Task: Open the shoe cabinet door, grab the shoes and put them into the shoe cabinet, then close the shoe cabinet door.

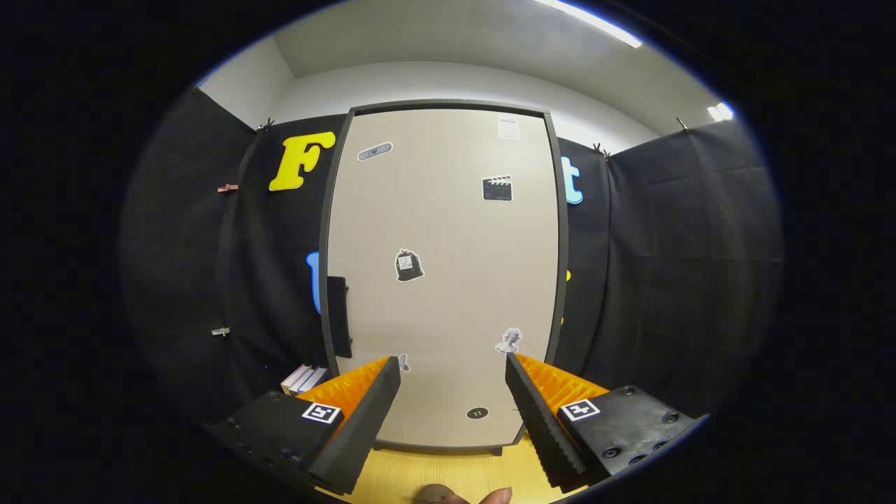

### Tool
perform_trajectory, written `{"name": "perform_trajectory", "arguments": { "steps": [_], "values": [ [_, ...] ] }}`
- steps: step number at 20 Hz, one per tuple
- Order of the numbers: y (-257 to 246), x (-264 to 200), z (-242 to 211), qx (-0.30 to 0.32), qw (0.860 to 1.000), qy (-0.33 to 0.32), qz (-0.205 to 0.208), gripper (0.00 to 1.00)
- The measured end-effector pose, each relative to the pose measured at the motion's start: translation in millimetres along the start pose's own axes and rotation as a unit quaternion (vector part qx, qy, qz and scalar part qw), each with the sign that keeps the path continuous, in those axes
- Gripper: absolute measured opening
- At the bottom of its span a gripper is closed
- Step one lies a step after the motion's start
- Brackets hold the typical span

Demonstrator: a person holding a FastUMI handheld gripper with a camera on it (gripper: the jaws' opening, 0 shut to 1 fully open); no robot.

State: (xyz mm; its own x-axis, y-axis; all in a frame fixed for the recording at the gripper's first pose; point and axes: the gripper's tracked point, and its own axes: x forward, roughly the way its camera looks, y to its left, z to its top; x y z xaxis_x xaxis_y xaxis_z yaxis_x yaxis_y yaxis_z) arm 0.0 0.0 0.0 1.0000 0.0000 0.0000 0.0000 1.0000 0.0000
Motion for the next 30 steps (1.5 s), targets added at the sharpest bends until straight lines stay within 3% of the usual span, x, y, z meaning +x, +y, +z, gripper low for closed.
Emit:
{"name": "perform_trajectory", "arguments": {
  "steps": [22,30],
  "values": [
    [12,-17,2,0.005,1.0,-0.005,0.007,0.98],
    [51,2,6,0.022,0.999,-0.003,0.036,0.98]
  ]
}}
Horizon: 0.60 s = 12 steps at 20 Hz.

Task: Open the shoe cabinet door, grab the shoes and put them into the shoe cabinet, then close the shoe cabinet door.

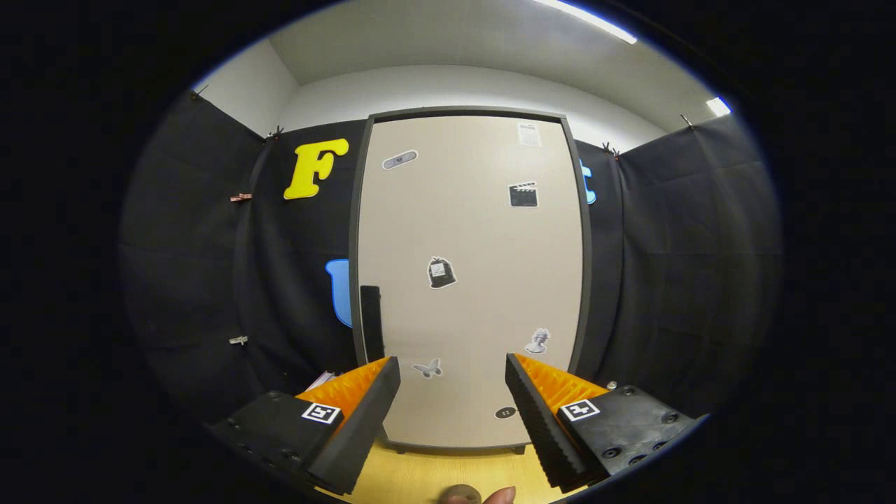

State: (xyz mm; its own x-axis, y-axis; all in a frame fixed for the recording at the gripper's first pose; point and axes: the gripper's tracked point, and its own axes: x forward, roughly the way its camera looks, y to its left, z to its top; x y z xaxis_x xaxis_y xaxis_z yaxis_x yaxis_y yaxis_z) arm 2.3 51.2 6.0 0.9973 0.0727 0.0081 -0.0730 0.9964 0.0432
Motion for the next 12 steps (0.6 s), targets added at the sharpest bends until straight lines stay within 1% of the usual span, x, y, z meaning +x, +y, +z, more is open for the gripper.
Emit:
{"name": "perform_trajectory", "arguments": {
  "steps": [3,6,12],
  "values": [
    [23,23,-1,0.009,1.0,0.003,0.015,0.98],
    [46,58,-8,0.023,0.999,0.01,0.022,0.98],
    [83,125,-22,0.022,0.999,0.009,0.025,0.98]
  ]
}}
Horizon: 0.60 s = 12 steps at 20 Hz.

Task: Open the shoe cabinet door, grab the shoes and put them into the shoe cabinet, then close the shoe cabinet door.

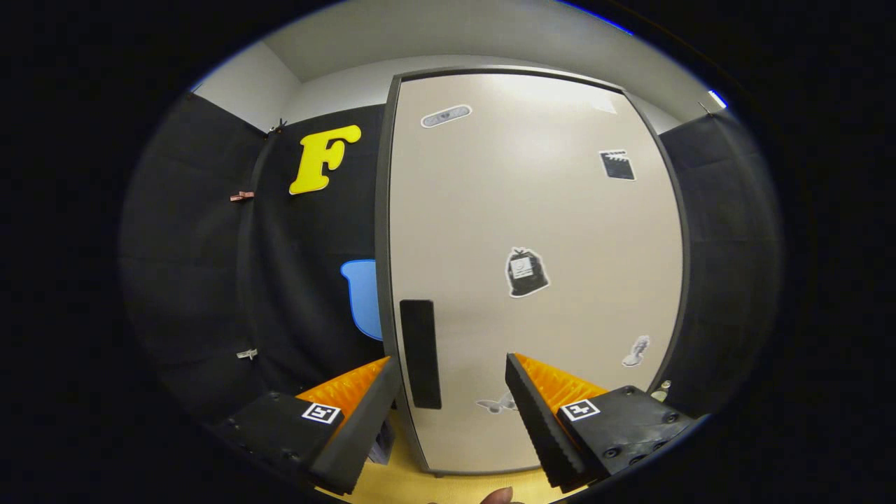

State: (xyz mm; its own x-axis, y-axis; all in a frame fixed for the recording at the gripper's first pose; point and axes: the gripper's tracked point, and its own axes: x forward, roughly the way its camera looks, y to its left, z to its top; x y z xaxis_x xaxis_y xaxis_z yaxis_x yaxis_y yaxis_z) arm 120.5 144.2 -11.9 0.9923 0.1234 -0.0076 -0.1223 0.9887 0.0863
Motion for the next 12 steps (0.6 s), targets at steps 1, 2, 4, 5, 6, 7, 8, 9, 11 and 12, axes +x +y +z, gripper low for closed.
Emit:
{"name": "perform_trajectory", "arguments": {
  "steps": [1,2,4,5,6,7,8,9,11,12],
  "values": [
    [6,8,-3,0.0,1.0,0.002,0.002,0.98],
    [10,15,-6,-0.002,1.0,0.002,0.0,0.98],
    [16,28,-12,-0.01,1.0,0.001,-0.005,0.98],
    [18,33,-15,-0.015,1.0,0.002,-0.009,0.98],
    [20,38,-17,-0.017,1.0,0.003,-0.01,0.98],
    [19,44,-19,-0.017,1.0,0.004,-0.016,0.97],
    [19,48,-21,-0.015,1.0,0.005,-0.02,0.94],
    [17,53,-20,-0.017,0.999,0.001,-0.029,0.91],
    [10,60,-18,-0.024,0.999,-0.007,-0.044,0.71],
    [10,58,-18,-0.022,0.999,-0.008,-0.047,0.6]
  ]
}}
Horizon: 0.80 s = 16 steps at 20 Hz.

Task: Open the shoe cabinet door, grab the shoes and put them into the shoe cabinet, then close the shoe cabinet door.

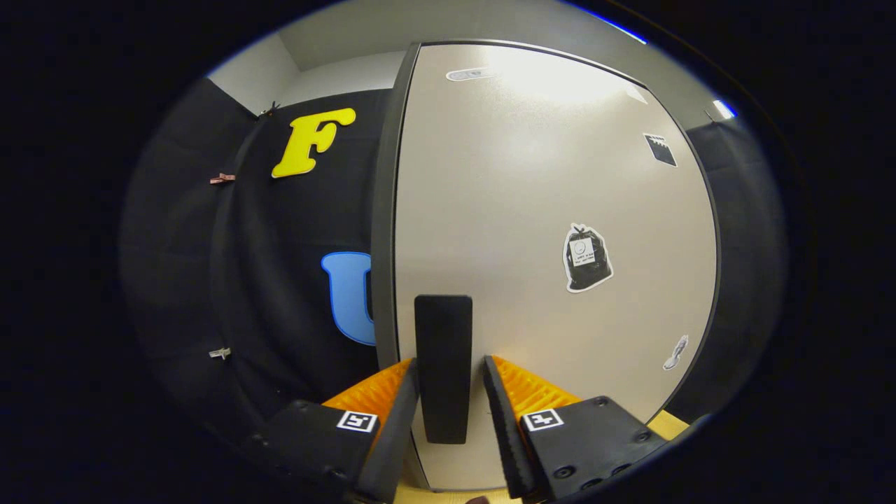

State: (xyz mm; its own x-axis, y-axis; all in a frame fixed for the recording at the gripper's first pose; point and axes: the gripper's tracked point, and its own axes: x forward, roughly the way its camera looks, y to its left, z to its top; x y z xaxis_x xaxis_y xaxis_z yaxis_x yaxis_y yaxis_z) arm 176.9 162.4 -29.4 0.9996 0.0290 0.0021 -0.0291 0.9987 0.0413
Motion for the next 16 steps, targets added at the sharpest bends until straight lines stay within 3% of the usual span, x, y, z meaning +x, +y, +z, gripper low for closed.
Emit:
{"name": "perform_trajectory", "arguments": {
  "steps": [2,4,8,16],
  "values": [
    [5,-4,3,0.001,1.0,0.0,0.003,0.55],
    [0,-4,-2,0.007,1.0,0.001,0.003,0.36],
    [6,-3,-1,0.01,1.0,0.003,0.02,0.2],
    [1,-55,3,0.014,0.999,-0.008,0.05,0.19]
  ]
}}
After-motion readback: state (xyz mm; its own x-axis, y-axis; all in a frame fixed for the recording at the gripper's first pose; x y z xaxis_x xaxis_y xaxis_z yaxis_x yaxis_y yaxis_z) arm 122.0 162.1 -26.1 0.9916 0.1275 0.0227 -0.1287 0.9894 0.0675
